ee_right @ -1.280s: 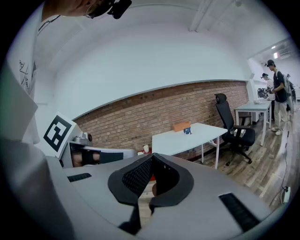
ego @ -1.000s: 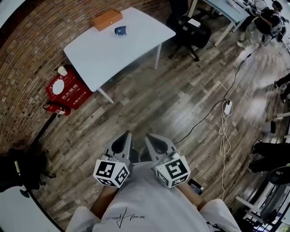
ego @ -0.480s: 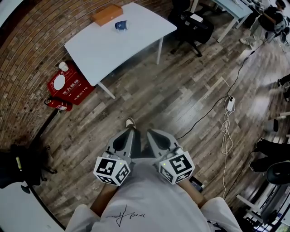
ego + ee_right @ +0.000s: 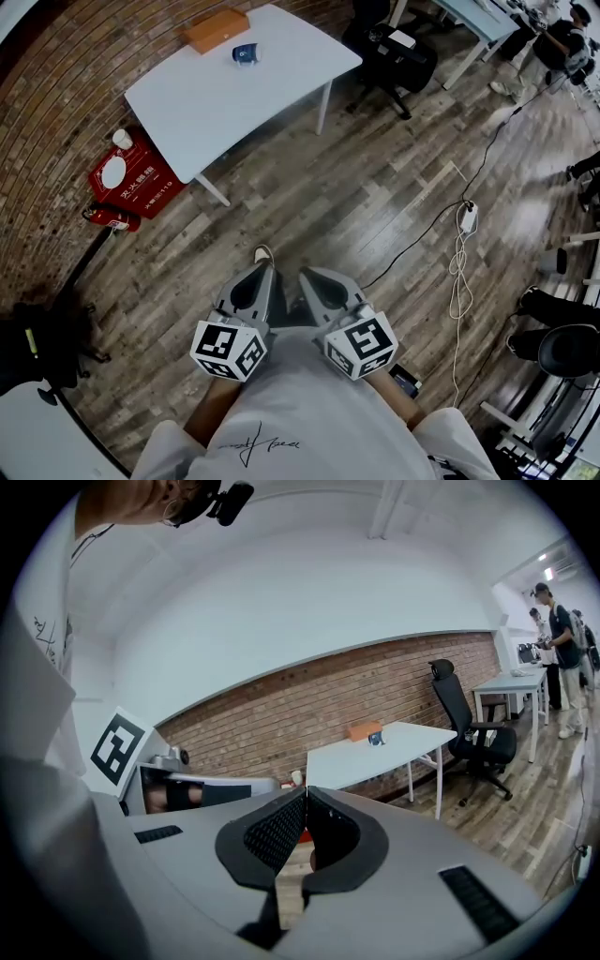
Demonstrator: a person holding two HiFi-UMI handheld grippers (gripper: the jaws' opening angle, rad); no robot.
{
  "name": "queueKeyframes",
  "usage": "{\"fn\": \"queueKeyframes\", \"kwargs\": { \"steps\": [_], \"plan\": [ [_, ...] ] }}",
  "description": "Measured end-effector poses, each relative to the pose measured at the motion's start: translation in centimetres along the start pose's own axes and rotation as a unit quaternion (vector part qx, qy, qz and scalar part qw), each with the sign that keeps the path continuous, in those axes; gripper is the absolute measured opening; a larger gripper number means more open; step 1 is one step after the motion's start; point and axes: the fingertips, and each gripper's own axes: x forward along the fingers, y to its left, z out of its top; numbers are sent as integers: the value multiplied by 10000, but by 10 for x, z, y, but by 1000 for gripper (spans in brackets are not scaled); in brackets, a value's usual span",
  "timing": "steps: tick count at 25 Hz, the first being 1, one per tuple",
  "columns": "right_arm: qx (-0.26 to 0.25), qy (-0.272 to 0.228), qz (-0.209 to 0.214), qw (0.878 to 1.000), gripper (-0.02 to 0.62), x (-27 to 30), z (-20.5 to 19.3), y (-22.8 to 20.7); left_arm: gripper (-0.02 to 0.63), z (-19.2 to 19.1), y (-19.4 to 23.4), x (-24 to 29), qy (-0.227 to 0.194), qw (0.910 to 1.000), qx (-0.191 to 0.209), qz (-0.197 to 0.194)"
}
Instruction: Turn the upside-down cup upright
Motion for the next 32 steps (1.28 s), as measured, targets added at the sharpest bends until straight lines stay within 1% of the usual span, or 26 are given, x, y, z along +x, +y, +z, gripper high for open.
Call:
{"fn": "queueKeyframes", "kwargs": {
  "steps": [8, 16, 24, 28, 32],
  "plan": [
    [-53, 113, 24, 9999, 21, 24, 6, -4, 9, 7, 17, 13, 90, 9999, -76, 13],
    [-22, 153, 25, 9999, 21, 59, 16, -9, 9, 23, 46, 27, 139, 9998, -132, 33],
    [75, 176, -55, 9998, 21, 96, 29, -18, 9, 44, 75, 45, 212, 9997, -115, -10],
    [117, 301, -193, 9993, 21, 115, 29, -25, 9, 51, 91, 55, 255, 9996, -142, -11],
    [240, 349, -233, 9988, 21, 135, 31, -31, 9, 55, 106, 66, 351, 9992, -184, -32]
  ]
}}
